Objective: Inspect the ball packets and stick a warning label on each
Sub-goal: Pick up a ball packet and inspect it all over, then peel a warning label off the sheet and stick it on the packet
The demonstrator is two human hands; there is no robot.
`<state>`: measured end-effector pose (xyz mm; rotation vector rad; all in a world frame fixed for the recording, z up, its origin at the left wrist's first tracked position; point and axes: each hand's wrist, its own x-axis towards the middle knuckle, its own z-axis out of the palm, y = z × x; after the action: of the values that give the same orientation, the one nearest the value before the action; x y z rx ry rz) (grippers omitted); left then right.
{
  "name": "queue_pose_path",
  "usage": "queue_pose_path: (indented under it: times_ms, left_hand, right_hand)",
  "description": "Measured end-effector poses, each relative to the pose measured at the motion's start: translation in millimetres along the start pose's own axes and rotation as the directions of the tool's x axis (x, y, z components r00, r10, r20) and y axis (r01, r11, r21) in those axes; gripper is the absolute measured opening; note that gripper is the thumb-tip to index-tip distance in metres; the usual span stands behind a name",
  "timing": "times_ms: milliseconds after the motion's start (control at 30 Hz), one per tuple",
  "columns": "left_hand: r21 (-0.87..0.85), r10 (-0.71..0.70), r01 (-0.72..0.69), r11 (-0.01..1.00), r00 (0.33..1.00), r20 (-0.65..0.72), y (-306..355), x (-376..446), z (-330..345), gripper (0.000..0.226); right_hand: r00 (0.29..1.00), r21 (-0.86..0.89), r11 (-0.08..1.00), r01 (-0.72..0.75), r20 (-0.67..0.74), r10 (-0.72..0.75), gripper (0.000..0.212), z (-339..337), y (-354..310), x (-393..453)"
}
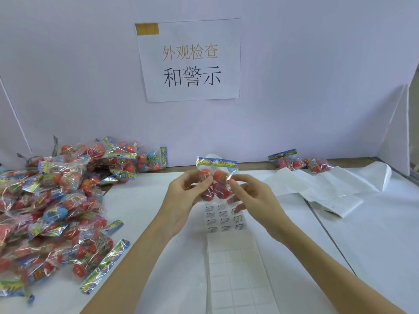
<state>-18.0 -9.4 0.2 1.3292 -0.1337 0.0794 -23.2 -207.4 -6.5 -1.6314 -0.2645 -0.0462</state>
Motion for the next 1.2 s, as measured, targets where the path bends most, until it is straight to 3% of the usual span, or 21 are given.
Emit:
queue_pose_path:
  times_ms: [100,300,500,633,733,767,833,867,933,1033,1200]
  left_hand:
    - [0.070,0.024,-0.021,0.997,0.999,-0.032,-4.2,-2.9,7.7,0.023]
    - [0.178,0.040,-0.013,0.984,0.988,-0.147,-7.2,-6.0,14.2,0.027]
    - [-0.009,-0.112,0.113,0.994,0.990,0.084,1.7,-4.0,5.1,0.039]
    - [-0.087,-0.158,0.167,0.982,0.982,0.102,2.4,-1.5,-0.9,0.025]
    - [-0.044,-0.120,0.122,0.992,0.991,0.052,1.2,0.8,-3.6,0.025]
    - [0.014,-0.085,0.085,0.996,0.996,-0.004,0.5,2.3,-4.2,0.027]
    - [0.189,0.044,-0.013,0.982,0.986,-0.161,-1.9,5.9,-6.9,0.033]
    - [0.253,0.120,-0.061,0.966,0.967,-0.224,-3.7,7.5,-9.4,0.042]
    - [0.289,0.207,-0.124,0.949,0.938,-0.280,-6.7,9.1,-14.7,0.063]
    - [0.393,0.269,-0.141,0.909,0.918,-0.292,-9.3,10.2,-18.9,0.071]
    - [0.532,0.326,-0.142,0.835,0.907,-0.268,-19.6,12.7,-17.0,0.058]
  right_hand:
    - [0.996,0.099,0.992,-0.075,0.059,0.070,0.021,4.0,0.3,-1.7]
    - [0.985,0.259,0.950,-0.173,0.065,0.161,0.027,3.7,-0.1,-0.9]
    - [0.988,0.323,0.935,-0.149,0.015,0.153,0.026,-0.7,1.3,1.8]
    - [0.992,0.313,0.942,-0.121,0.057,0.108,0.021,-3.1,0.9,2.1]
    - [0.993,0.287,0.951,-0.118,0.049,0.109,0.021,-3.2,-0.1,1.9]
    - [0.996,0.212,0.974,-0.084,0.005,0.085,0.024,-3.4,1.5,2.5]
    - [0.984,-0.158,0.984,0.077,-0.146,-0.100,0.027,-6.0,5.7,3.1]
    - [0.956,-0.371,0.916,0.155,-0.177,-0.233,0.028,-7.9,7.8,3.0]
    - [0.911,-0.638,0.724,0.263,-0.084,-0.404,0.038,-13.0,13.4,3.5]
    - [0.942,-0.732,0.623,0.276,0.077,-0.327,0.047,-14.7,22.1,7.3]
    - [0.987,-0.688,0.708,0.156,0.076,-0.144,0.032,-5.7,33.8,13.5]
